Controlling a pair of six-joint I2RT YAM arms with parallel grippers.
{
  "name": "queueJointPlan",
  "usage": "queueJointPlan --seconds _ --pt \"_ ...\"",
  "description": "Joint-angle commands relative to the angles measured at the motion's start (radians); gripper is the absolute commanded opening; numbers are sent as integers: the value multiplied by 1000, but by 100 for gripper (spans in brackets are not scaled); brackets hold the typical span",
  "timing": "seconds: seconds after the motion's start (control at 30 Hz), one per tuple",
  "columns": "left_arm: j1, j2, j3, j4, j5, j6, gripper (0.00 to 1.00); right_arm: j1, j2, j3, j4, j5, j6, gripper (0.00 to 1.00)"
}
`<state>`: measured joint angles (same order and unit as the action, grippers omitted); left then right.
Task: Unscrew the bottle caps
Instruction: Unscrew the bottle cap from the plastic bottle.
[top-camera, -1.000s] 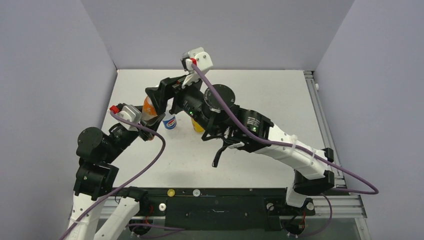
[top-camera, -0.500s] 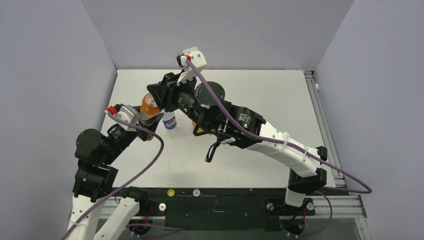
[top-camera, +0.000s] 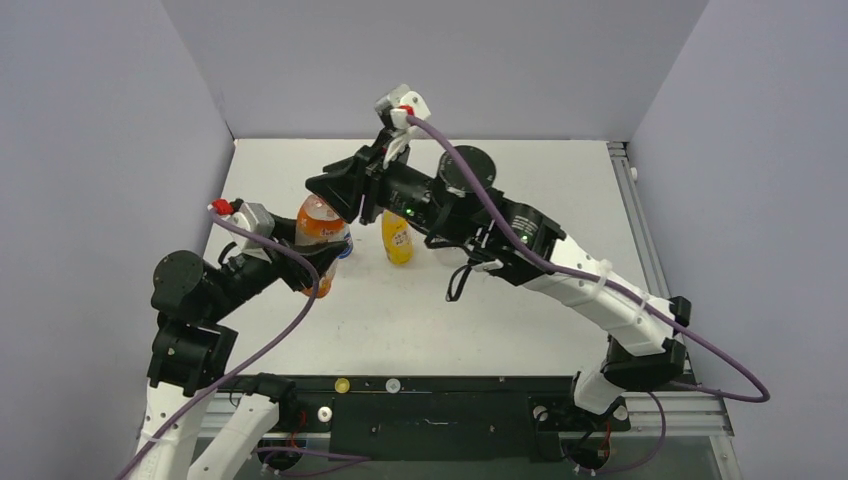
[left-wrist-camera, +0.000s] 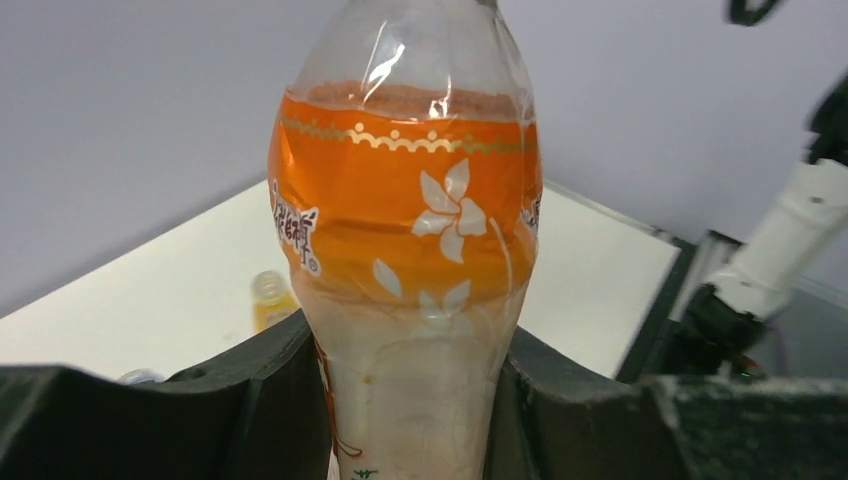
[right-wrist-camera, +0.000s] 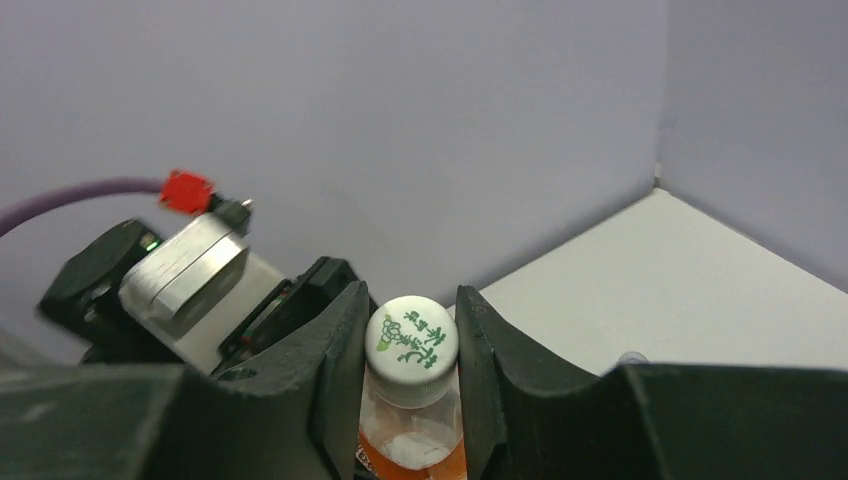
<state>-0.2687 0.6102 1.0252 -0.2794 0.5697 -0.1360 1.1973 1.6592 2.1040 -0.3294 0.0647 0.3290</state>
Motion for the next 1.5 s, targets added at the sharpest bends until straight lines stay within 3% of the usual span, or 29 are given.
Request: queueJointPlan --seconds 0.0,0.13,0.27,0.37,0.5,0.53,0.57,0.63,0.67,0.83,0.97,1.13,1.37,1.47 --pt "-5 31 99 181 351 -277 7 -66 -158 -128 209 -539 33 0" --pt "-5 72 142 234 477 -434 5 -98 -198 -176 336 -830 134 0" --pt "-6 92 163 263 556 -523 4 -97 -209 -183 464 -991 226 0" --pt "-6 95 159 256 579 -526 3 -100 -223 -188 456 -1007 213 0" --pt "-6 94 147 253 583 -505 3 -99 -219 -131 257 -936 54 0" --pt "-6 93 145 246 582 -494 3 -98 -219 -123 188 -863 27 13" --pt "-7 92 140 241 577 -463 3 -98 -222 -115 164 -771 -10 42" --pt "-6 87 131 208 552 -377 4 -92 -242 -129 123 -579 -53 76" --pt "-5 84 132 155 534 -336 5 -78 -255 -134 96 -509 -68 77" --pt "-4 49 113 11 252 6 9 16 -239 -80 13 -49 -143 80" --pt "-6 27 70 -10 84 183 11 100 -108 74 -92 203 -129 80" --pt "-6 1 21 13 -64 286 9 118 39 253 -211 304 -82 79" --pt "-6 -3 10 36 -131 292 5 118 79 243 -166 326 -55 68" --pt "-6 -3 8 41 -134 281 5 110 64 213 -142 317 -38 60"
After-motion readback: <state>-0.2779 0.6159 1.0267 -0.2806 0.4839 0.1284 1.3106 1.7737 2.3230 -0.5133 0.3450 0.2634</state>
